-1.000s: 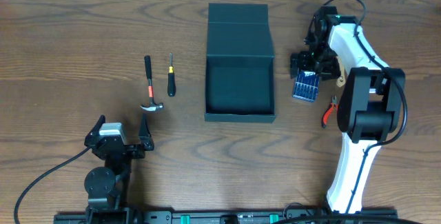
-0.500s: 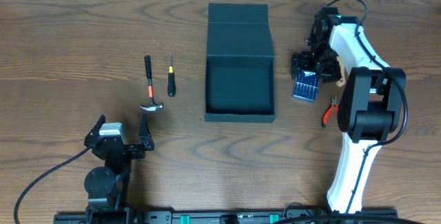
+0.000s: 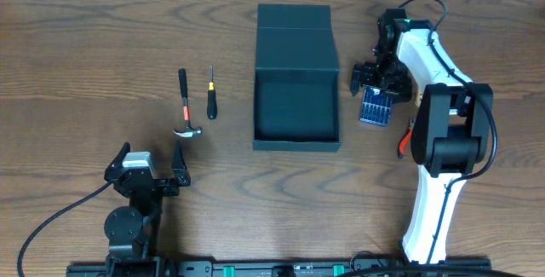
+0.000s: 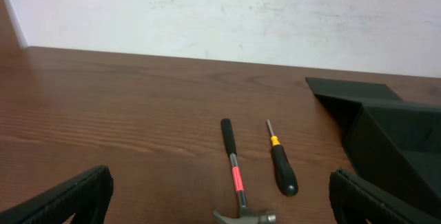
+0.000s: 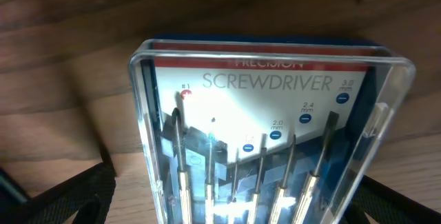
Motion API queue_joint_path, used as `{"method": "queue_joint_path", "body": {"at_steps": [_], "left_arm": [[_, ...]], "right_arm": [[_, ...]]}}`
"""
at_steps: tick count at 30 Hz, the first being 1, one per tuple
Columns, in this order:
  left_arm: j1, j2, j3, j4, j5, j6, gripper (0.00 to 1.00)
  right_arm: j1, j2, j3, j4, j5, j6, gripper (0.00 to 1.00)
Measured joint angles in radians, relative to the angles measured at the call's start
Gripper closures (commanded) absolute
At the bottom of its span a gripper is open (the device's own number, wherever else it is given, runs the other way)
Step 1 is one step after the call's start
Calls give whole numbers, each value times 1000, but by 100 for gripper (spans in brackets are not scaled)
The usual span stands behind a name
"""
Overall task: Pack container
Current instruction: 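Lower the right gripper onto the blue screwdriver set case and grasp it, then lift the screwdriver case with the right gripper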
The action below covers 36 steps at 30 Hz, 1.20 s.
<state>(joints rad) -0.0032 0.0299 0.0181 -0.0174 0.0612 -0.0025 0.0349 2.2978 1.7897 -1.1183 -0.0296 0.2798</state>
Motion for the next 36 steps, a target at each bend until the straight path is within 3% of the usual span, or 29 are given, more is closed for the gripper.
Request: {"method": "queue_joint_path", "body": {"at_steps": [11, 16, 20, 25, 31, 36], "left_arm": [[0, 0, 0, 0, 0, 0, 1], [0, 0, 0, 0, 0, 0, 1], [0, 0, 0, 0, 0, 0, 2], [0, 0, 0, 0, 0, 0, 1], [0, 0, 0, 0, 0, 0, 1], [0, 0, 0, 0, 0, 0, 2]], "right_arm": [[-1, 0, 0, -25, 26, 20, 6], [-10, 0, 0, -37, 42, 16, 29], [-16, 0, 0, -38, 48, 20, 37], [-16, 0, 0, -40, 50, 21, 57], [-16, 0, 0, -40, 50, 19, 59], [-16, 0, 0, -40, 52, 13, 69]]}}
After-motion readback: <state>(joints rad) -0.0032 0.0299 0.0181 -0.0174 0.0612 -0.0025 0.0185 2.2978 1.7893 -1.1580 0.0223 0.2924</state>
